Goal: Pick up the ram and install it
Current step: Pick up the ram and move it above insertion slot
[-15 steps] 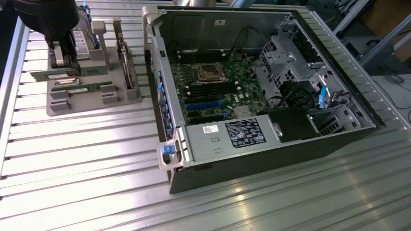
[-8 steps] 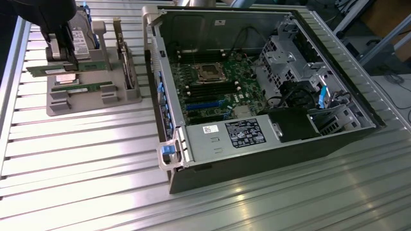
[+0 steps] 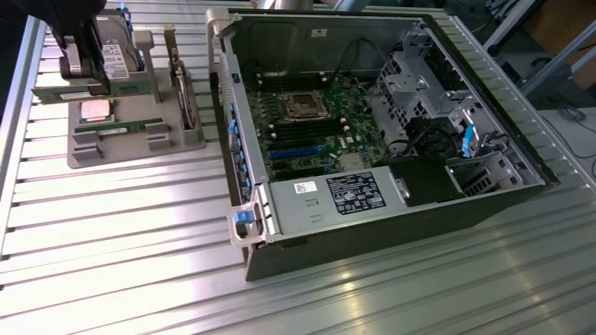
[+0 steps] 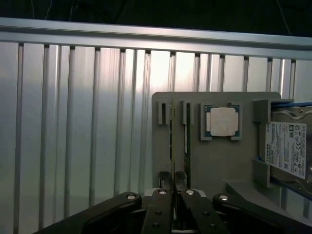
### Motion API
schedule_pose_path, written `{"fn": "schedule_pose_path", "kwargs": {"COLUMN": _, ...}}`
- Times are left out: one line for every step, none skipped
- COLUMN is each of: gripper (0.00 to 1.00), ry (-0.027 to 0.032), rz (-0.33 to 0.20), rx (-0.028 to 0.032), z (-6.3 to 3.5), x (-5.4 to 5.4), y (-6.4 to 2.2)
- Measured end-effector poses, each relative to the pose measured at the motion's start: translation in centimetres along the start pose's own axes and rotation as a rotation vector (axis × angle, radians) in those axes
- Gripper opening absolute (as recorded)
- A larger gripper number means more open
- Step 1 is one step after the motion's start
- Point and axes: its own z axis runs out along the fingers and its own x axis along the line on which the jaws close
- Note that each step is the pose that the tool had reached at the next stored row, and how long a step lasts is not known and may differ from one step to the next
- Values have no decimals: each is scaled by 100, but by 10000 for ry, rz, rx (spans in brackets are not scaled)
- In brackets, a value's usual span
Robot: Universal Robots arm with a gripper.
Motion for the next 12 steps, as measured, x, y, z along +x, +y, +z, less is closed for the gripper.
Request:
{"fn": "schedule_pose_path", "kwargs": {"gripper": 13, "ry": 0, "rz": 0, "rx": 0, "z": -16, "x": 0, "y": 0}}
{"fn": "schedule_pose_path", "kwargs": {"gripper": 13, "ry": 0, "rz": 0, "rx": 0, "z": -29, "x": -1, "y": 1}}
{"fn": "schedule_pose_path", "kwargs": {"gripper": 13, "ry": 0, "rz": 0, "rx": 0, "z": -42, "x": -1, "y": 2}}
{"fn": "schedule_pose_path", "kwargs": {"gripper": 13, "ry": 0, "rz": 0, "rx": 0, "z": -67, "x": -2, "y": 3}}
{"fn": "schedule_pose_path", "kwargs": {"gripper": 13, "ry": 0, "rz": 0, "rx": -1, "z": -89, "x": -2, "y": 4}}
{"fn": "schedule_pose_path", "kwargs": {"gripper": 13, "ry": 0, "rz": 0, "rx": 1, "z": -117, "x": -3, "y": 5}}
{"fn": "schedule_pose_path", "kwargs": {"gripper": 13, "ry": 0, "rz": 0, "rx": 0, "z": -139, "x": -4, "y": 6}}
{"fn": "schedule_pose_path", "kwargs": {"gripper": 13, "ry": 0, "rz": 0, "rx": 0, "z": -153, "x": -4, "y": 7}}
{"fn": "schedule_pose_path", "kwargs": {"gripper": 13, "ry": 0, "rz": 0, "rx": 0, "z": -175, "x": -4, "y": 8}}
{"fn": "schedule_pose_path", "kwargs": {"gripper": 13, "ry": 0, "rz": 0, "rx": 0, "z": -209, "x": -5, "y": 9}}
{"fn": "schedule_pose_path", "kwargs": {"gripper": 13, "ry": 0, "rz": 0, "rx": 0, "z": -237, "x": -6, "y": 11}}
{"fn": "schedule_pose_path", "kwargs": {"gripper": 13, "ry": 0, "rz": 0, "rx": 1, "z": -258, "x": -6, "y": 12}}
